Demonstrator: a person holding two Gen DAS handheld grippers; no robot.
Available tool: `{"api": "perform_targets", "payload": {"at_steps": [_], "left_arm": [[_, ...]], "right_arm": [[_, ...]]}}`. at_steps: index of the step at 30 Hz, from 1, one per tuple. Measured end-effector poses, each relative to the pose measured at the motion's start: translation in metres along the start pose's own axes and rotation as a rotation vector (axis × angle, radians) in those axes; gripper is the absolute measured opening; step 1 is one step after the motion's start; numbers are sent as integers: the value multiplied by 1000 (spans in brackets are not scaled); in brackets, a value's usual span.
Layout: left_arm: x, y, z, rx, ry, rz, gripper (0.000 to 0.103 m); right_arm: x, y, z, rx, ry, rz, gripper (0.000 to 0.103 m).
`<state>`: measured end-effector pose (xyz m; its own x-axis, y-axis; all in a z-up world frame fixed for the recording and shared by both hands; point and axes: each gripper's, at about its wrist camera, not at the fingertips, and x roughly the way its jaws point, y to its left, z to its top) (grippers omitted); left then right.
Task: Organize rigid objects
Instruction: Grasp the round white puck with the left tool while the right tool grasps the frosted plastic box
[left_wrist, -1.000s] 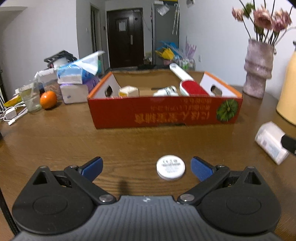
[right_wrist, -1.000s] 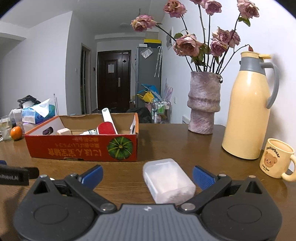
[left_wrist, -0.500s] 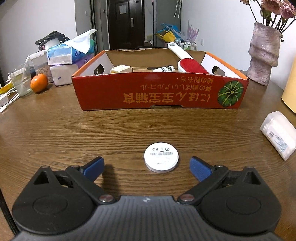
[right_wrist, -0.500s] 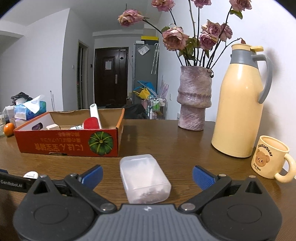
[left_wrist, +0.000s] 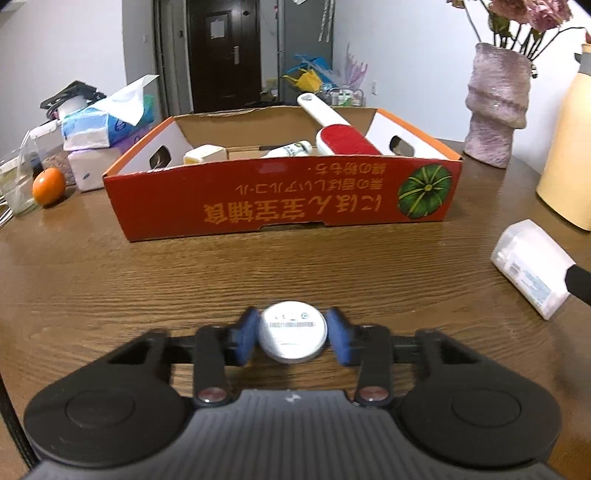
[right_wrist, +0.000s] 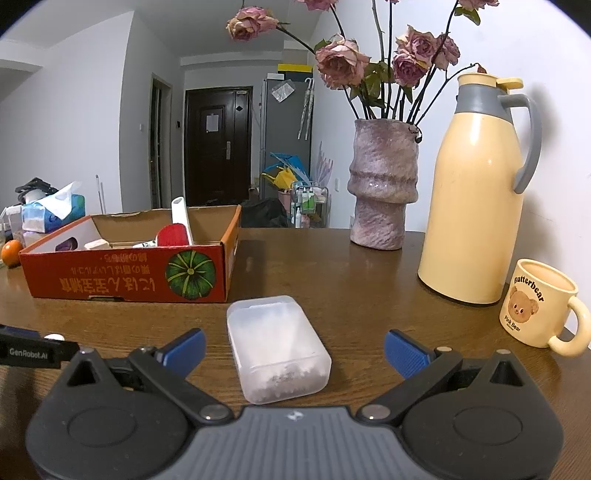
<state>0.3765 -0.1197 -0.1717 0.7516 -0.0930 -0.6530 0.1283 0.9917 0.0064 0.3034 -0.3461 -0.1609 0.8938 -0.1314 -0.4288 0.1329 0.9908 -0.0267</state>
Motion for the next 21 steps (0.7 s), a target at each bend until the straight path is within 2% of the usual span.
{"api": "perform_targets", "payload": {"at_steps": [4, 14, 21], "left_arm": [[-4, 0, 0, 5, -9, -22, 41], [-31, 8, 9, -5, -109, -38, 41], [-38, 23, 15, -26, -133, -33, 41]], "right_arm": [[1, 0, -1, 4, 5, -3, 103], [10, -4, -3, 42, 25, 12, 103], [35, -8, 2, 77, 92, 12, 103]]}}
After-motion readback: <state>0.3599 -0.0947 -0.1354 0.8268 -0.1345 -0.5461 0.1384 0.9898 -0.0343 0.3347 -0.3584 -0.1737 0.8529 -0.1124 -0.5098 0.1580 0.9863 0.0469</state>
